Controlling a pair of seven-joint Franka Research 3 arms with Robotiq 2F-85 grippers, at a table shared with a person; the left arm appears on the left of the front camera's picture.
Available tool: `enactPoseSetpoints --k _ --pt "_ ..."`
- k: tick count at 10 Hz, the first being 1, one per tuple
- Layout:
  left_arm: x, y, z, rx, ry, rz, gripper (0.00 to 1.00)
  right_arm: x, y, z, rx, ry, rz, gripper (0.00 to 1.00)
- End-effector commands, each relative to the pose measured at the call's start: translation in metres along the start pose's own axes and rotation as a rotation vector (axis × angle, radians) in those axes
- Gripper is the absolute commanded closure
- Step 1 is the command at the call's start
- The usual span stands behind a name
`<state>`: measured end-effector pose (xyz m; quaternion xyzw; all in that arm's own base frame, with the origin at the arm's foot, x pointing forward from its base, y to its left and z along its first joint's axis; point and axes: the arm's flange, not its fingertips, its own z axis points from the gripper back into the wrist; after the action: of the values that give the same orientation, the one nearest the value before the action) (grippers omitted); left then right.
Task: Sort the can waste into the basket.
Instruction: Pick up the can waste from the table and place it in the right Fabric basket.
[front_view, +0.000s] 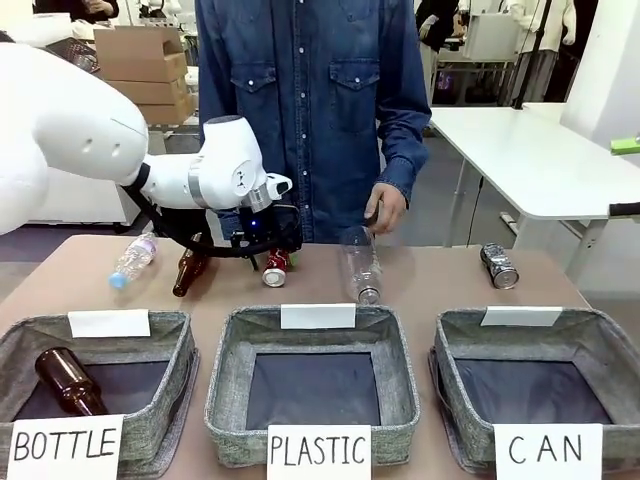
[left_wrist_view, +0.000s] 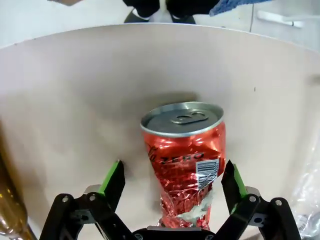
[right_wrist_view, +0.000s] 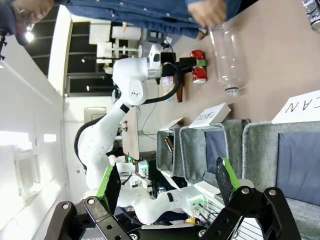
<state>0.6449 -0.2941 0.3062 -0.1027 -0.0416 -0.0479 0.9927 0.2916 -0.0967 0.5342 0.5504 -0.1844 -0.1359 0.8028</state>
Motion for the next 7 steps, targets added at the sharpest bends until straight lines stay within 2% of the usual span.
enactPoseSetpoints --k 1,2,3,5,6,7 --pt "0.0073 -0.0043 0.0046 0.066 -0.019 0.015 0.57 0.0034 0.0003 -0.0009 0.03 -0.005 0.024 0.0" --pt "0.0069 -0.0041 0.004 0.078 -0.02 0.021 0.6 0.0034 0.0003 -0.0009 0.03 -0.005 0.024 0.0" --pt "0.0061 -0.0046 0.0046 0.089 -0.025 0.022 1.0 0.0034 0.0003 -0.0009 0.03 -0.005 0.024 0.0" --pt "0.0037 -0.0047 0.0047 0.094 -0.024 0.019 1.0 0.0034 0.0003 -0.0009 0.03 -0.005 0.024 0.0" --pt "0.0024 -0.0045 0.0064 0.095 -0.026 0.017 0.87 0.0034 0.0003 -0.0009 0.03 -0.005 0.024 0.0" --pt "0.0009 -0.0023 0.0114 0.09 -0.032 0.018 0.96 0.0034 0.0003 -0.0009 0.03 -0.005 0.024 0.0"
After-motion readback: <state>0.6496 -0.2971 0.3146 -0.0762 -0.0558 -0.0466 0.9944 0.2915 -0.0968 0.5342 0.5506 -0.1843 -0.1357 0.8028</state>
